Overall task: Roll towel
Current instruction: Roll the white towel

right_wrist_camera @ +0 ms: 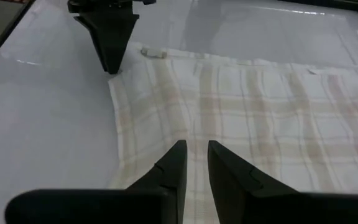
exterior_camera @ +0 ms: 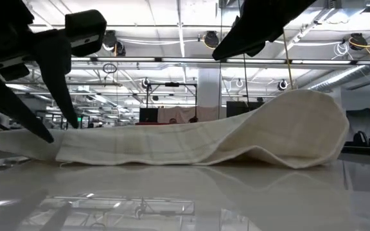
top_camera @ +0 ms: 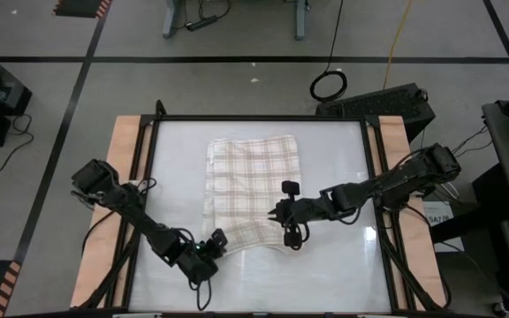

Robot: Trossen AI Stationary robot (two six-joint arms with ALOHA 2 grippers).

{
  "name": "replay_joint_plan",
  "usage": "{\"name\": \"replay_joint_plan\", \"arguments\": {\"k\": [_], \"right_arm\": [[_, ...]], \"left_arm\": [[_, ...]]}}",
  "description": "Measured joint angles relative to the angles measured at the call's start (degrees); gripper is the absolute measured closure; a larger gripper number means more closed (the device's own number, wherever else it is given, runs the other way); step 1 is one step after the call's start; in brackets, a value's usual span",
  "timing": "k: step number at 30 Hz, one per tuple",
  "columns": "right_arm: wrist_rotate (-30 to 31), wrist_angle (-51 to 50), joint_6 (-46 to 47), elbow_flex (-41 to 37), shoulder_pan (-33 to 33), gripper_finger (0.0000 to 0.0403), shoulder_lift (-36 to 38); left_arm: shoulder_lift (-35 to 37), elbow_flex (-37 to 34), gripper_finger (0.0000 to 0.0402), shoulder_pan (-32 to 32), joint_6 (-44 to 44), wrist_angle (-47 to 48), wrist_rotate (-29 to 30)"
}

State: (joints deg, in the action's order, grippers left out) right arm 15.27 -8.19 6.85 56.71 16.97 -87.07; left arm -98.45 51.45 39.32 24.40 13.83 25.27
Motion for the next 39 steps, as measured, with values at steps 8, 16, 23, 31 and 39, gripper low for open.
{"name": "replay_joint_plan", "arguments": {"k": [8,16,23,31,39], "right_arm": [[0.0,-0.11,-0.24,0.0,-0.02,0.0346,0.02],[-0.11,-0.22,-0.26,0.02,0.03,0.0346,0.02],[-0.11,-0.22,-0.46,0.02,0.03,0.0346,0.04],[-0.22,-0.22,-0.46,0.02,0.03,0.0346,0.04],[-0.35,-0.48,-0.38,0.01,0.03,0.0346,0.04]], "left_arm": [[-5.17,0.02,0.0294,-0.03,0.98,-3.05,3.43],[-5.73,0.17,0.0316,-0.31,1.57,-3.13,3.15],[-5.77,0.15,0.0394,-0.55,1.42,-2.76,0.77],[-2.87,-0.02,0.0398,-1.07,1.4,-2.02,2.42],[7.82,0.06,0.0399,-1.0,-1.98,3.13,3.53]]}}
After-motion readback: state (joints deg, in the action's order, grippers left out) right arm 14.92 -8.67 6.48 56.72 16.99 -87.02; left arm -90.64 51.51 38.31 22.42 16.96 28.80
